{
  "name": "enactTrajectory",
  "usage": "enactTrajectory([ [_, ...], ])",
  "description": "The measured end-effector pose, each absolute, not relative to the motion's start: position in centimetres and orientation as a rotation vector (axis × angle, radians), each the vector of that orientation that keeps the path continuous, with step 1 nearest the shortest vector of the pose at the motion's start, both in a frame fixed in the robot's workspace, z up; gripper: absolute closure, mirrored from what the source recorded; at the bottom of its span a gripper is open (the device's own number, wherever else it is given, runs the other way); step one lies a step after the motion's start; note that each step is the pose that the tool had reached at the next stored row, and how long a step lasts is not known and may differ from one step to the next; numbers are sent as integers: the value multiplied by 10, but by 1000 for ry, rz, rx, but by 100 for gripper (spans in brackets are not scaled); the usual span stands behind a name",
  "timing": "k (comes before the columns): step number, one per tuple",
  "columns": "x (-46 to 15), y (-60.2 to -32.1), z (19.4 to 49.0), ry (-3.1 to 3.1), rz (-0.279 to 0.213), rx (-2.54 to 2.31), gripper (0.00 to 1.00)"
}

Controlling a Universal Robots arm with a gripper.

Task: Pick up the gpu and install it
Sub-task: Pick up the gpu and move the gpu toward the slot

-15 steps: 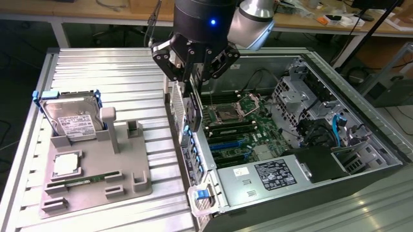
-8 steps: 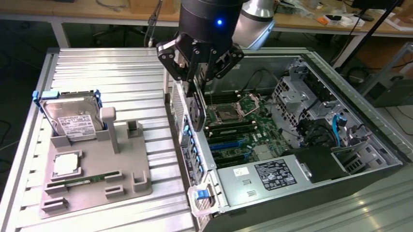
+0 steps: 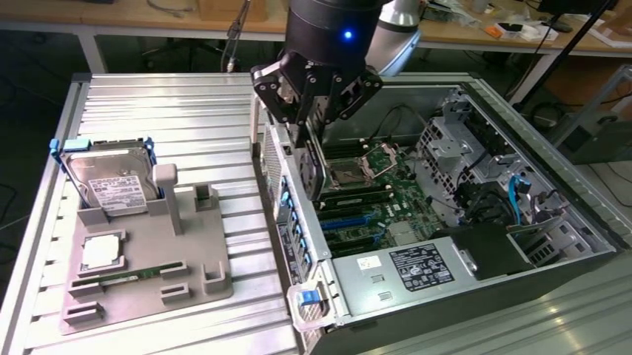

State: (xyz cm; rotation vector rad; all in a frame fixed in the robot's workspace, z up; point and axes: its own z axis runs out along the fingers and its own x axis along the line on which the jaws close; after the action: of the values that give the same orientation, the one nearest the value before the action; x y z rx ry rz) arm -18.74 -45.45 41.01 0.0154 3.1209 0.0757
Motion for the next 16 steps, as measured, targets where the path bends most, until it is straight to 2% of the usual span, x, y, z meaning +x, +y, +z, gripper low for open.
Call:
enactTrajectory([
  [16, -169, -454, 410, 3122, 76, 15, 73],
])
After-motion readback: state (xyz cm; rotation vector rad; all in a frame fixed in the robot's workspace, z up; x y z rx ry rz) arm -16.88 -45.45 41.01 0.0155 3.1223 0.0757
